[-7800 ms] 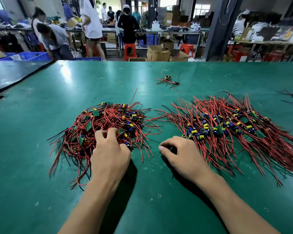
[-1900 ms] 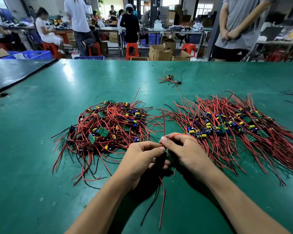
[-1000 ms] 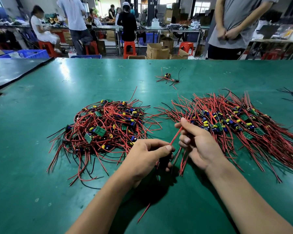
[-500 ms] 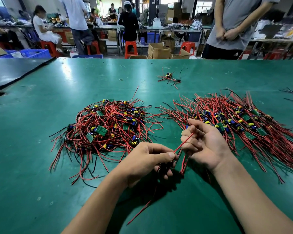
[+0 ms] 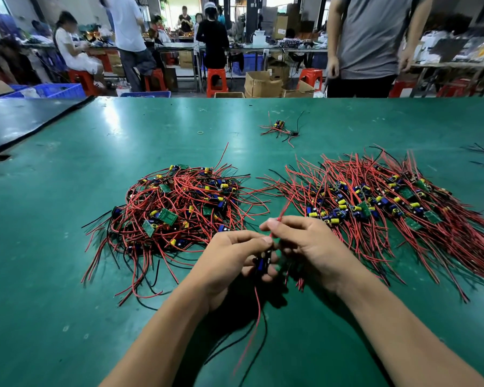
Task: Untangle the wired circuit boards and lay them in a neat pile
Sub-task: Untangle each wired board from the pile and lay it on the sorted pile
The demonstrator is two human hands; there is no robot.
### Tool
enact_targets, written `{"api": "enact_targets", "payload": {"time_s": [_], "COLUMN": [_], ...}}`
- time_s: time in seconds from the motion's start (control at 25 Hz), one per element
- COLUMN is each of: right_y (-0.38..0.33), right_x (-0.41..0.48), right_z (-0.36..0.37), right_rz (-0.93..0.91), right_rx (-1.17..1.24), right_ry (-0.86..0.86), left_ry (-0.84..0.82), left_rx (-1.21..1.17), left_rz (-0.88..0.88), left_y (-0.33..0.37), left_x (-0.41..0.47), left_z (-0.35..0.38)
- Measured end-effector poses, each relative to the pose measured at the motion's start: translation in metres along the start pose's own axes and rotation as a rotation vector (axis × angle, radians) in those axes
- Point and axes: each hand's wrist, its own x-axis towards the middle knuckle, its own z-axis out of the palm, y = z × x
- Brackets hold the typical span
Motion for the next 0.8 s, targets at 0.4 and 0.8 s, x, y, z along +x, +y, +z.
{"api": "enact_targets", "payload": {"time_s": [0.4, 0.8], "right_y": [-0.012, -0.013], "right_x": [0.011, 0.012], "right_z": [-0.023, -0.023], "right_rz": [-0.17, -0.365], "right_rx": [0.272, 0.195], "right_ry": [0.337, 0.512], "left_ry": [-0.21, -0.308], "left_rx": [0.119, 0.152], "left_rz": [-0.045, -0.063], "left_y": [0.004, 0.004], "left_x": [-0.006, -0.006], "left_z": [-0.001, -0.004]}}
